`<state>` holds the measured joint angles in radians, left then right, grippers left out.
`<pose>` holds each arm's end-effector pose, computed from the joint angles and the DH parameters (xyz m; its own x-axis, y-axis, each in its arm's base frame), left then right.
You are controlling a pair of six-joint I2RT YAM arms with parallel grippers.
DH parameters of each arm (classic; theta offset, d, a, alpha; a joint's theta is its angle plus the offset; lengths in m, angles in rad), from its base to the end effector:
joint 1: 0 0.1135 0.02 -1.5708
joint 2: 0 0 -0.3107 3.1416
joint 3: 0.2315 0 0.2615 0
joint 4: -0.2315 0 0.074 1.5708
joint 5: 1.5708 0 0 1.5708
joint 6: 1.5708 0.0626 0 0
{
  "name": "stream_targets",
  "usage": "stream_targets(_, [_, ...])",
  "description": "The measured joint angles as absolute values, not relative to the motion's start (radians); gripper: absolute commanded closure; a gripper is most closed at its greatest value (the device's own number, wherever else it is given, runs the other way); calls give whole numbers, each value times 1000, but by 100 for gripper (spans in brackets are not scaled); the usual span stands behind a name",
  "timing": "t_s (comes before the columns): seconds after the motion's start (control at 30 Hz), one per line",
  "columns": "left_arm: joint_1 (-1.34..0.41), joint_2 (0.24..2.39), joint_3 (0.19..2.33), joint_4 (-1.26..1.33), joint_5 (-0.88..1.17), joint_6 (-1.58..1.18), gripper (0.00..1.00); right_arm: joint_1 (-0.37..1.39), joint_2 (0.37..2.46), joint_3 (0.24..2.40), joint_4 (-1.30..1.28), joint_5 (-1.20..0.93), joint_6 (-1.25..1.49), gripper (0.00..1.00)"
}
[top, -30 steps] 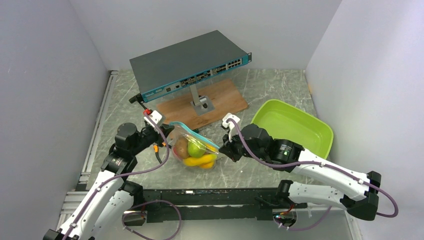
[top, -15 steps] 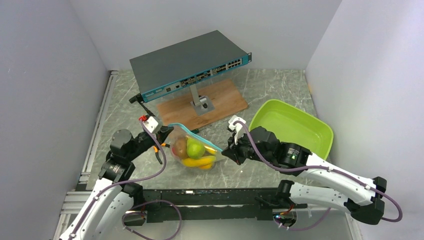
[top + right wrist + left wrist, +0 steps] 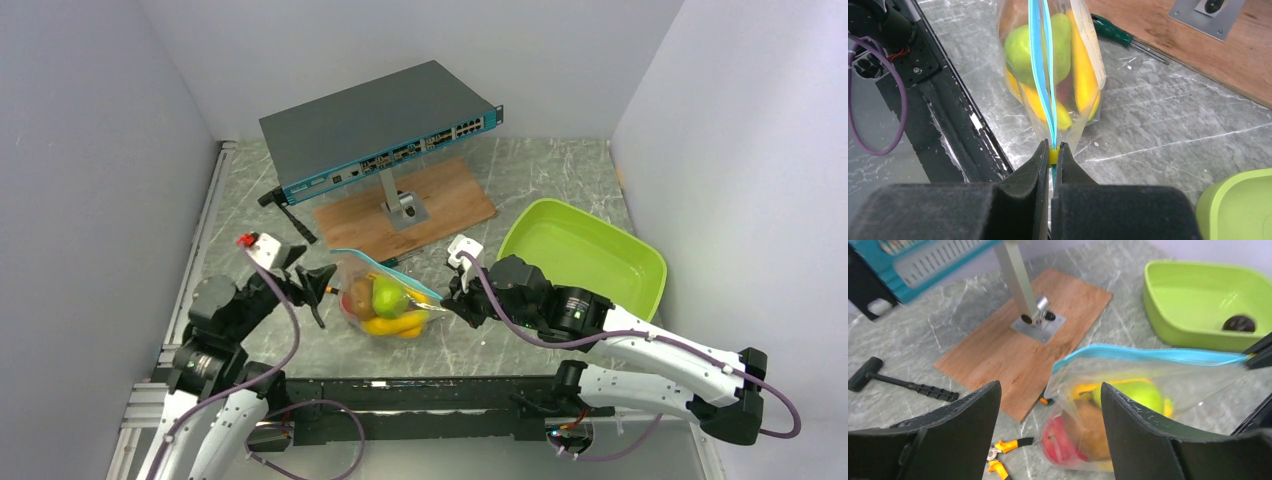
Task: Place the food in the zip-top bag and seal the zipper
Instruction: Zip the zipper food storage bag at the center of the board, then unzip the zipper food storage bag at the center of the board.
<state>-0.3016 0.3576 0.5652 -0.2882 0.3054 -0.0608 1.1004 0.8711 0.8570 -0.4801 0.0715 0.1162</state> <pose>0.0889 -0.0474 0.3227 -0.1113 -0.0260 -0.9934 0.5638 0.8216 -0.0847 0.0925 0.1721 0.3429 -0.3133 -0.3610 -0.8783 -0.8299 0.5537 0.0684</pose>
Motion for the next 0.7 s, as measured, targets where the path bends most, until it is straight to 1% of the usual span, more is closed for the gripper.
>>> stream_targets(0.1, [-302,340,678,-376,300,-92,11,1100,873,857,-472,65,105,100])
stream_targets(0.2, [-302,367,765,-425,361,-103,9,1100,880,857,-461,52,100,100])
stream_targets(0.4, [-339,424,799,-434,491,-112,4,1100,895,857,-447,42,98,100])
stream_targets(0.47, [-397,444,807,-434,501,-66,1,1100,905,858,-443,36,101,100])
stream_targets(0.6, [-632,513,827,-426,443,116,0,1100,916,858,-427,5,101,100])
stream_targets(0.63, [-710,542,827,-416,417,178,0,1100,916,858,-420,-3,101,100])
stream_targets(0.7, [-813,605,827,-394,379,271,0,1100,918,858,-409,-13,99,100])
